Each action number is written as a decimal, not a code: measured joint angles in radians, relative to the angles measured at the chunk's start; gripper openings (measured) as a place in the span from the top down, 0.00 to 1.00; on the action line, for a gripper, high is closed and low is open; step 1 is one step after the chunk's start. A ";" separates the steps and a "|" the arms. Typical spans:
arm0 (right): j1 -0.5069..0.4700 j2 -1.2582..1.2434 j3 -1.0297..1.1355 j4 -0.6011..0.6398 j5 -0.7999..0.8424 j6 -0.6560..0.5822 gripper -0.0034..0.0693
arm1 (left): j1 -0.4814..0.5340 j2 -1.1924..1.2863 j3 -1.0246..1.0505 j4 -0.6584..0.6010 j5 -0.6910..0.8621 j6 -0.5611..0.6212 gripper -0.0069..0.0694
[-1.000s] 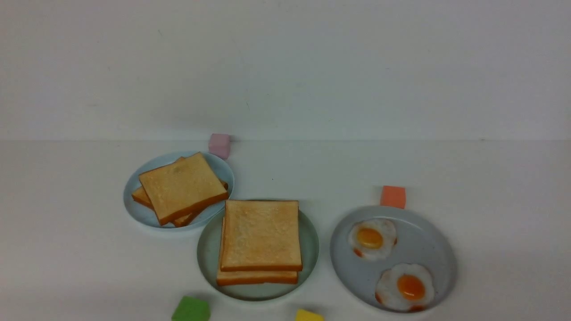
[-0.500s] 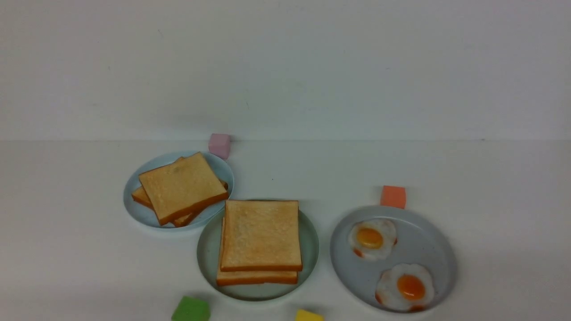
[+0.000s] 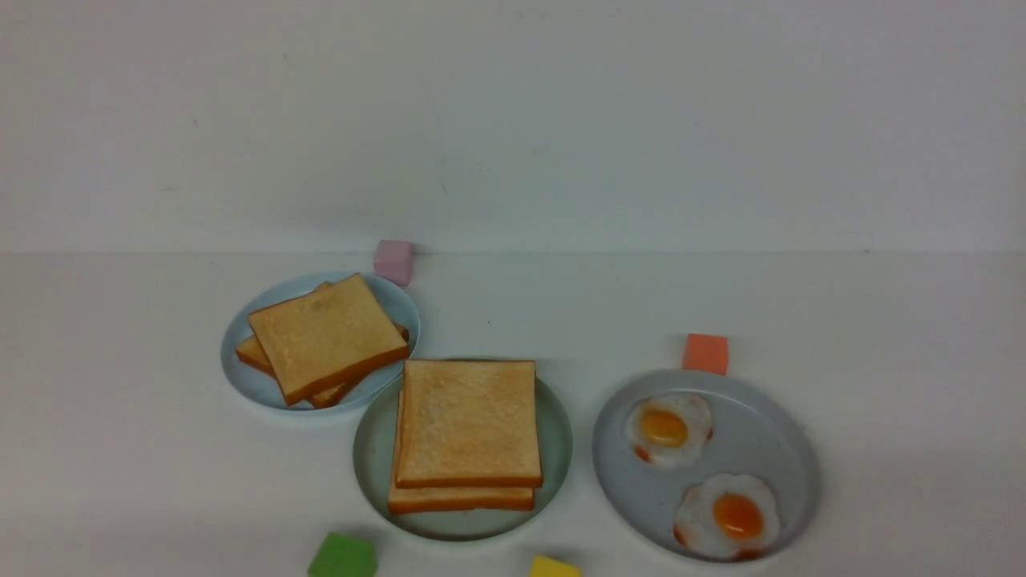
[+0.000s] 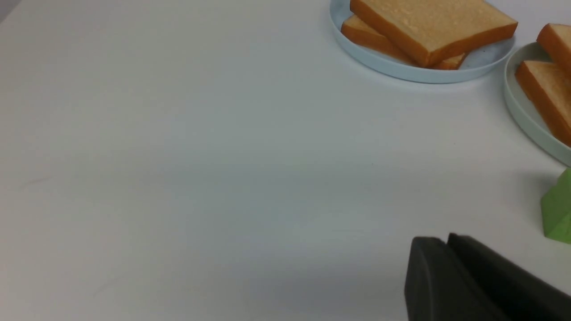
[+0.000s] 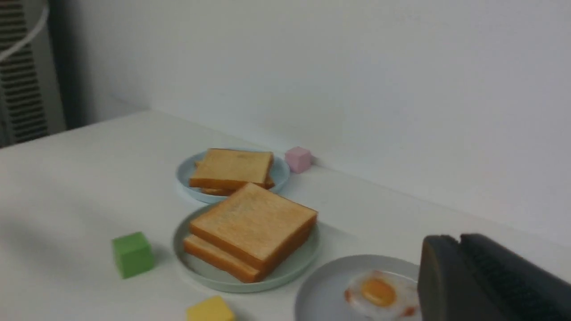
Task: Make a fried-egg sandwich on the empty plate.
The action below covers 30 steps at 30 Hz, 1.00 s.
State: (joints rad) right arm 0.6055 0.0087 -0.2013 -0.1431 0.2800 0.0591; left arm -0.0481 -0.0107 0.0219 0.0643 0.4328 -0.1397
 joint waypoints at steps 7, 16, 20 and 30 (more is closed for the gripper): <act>-0.337 0.000 0.000 0.123 0.065 -0.006 0.84 | 0.000 0.000 0.000 0.000 0.000 0.002 0.83; -0.583 -0.020 0.118 0.215 0.147 -0.006 0.82 | 0.000 0.000 0.000 0.000 0.000 0.002 0.81; -0.621 -0.020 0.193 0.225 0.156 -0.006 0.81 | 0.000 0.000 0.000 0.000 0.000 0.002 0.81; -0.654 -0.020 0.214 0.230 0.124 -0.006 0.80 | 0.000 0.000 0.000 -0.001 0.000 0.002 0.79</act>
State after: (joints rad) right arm -0.0488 -0.0113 0.0132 0.0866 0.4045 0.0533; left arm -0.0481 -0.0107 0.0219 0.0630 0.4328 -0.1381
